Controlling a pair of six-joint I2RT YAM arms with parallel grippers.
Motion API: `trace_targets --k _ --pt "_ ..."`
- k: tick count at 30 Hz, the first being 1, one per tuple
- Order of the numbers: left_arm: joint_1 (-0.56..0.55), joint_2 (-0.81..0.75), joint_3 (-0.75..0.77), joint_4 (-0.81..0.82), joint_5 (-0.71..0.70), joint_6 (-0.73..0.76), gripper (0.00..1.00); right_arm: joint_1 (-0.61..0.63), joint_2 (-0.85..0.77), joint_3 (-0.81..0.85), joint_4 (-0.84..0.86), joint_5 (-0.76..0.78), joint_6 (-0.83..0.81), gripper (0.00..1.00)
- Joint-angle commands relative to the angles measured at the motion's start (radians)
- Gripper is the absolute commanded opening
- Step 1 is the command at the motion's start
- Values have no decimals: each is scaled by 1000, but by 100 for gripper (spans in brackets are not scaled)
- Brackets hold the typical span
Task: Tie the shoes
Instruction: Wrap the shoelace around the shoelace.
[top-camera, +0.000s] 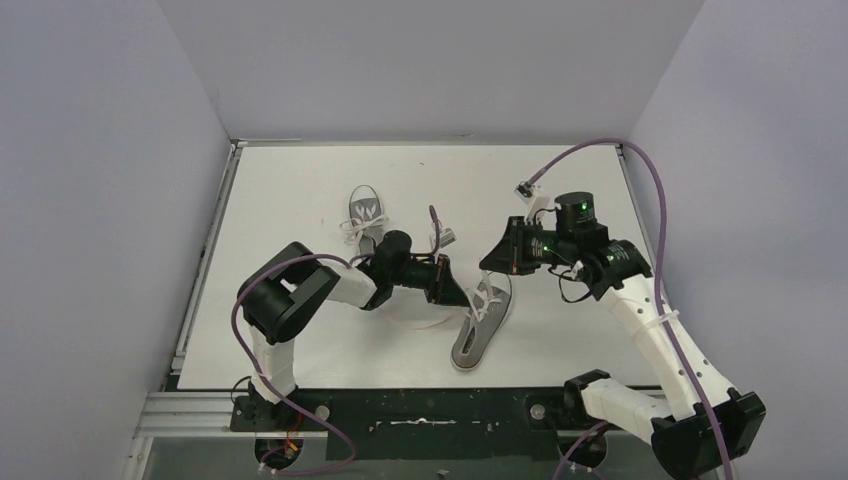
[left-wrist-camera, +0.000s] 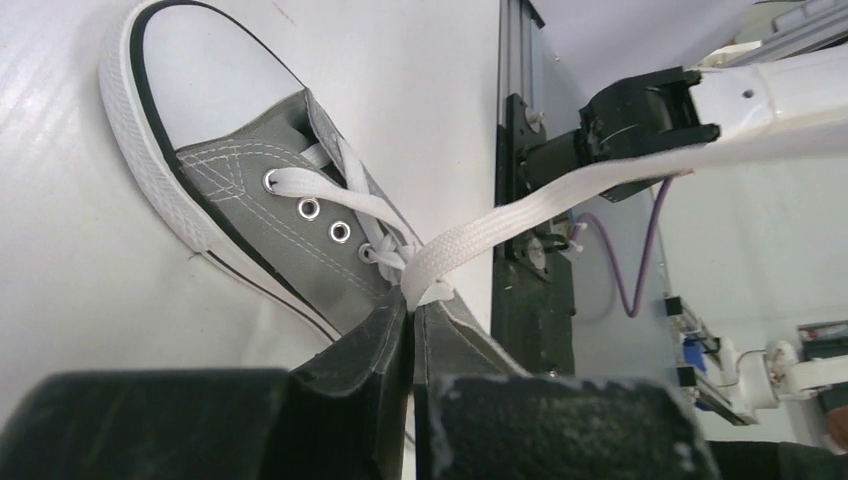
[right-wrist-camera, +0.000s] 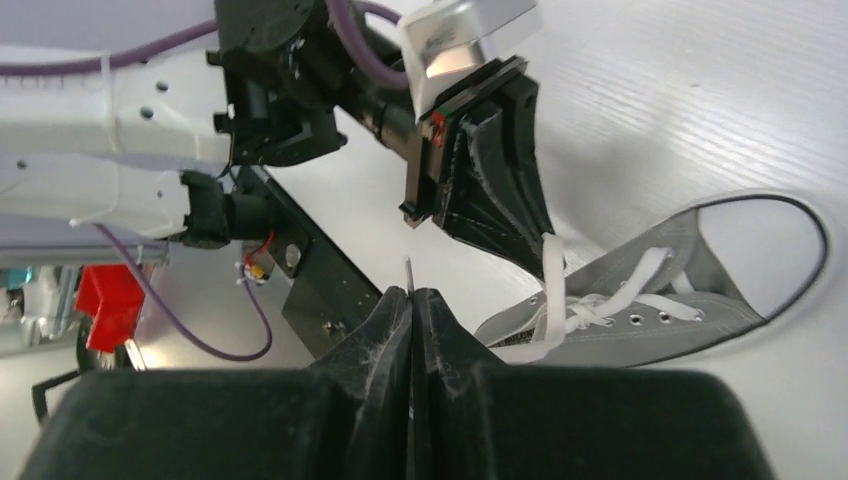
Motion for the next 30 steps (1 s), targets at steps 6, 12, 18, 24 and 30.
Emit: trace_targets --k 6,12,18,24,30 --pt "6 -56 -6 142 78 -159 0 83 -113 -397 736 -142 335 0" --pt "7 -68 -18 150 84 -201 3 137 -41 -377 462 -33 195 0" --pt "0 -79 -5 62 60 -152 4 137 -35 -362 160 -28 184 0" --pt "0 -90 -7 45 62 -145 3 142 -24 -420 197 -7 201 0" --pt "-1 -96 -6 26 75 -143 5 142 51 -458 289 18 233 0"
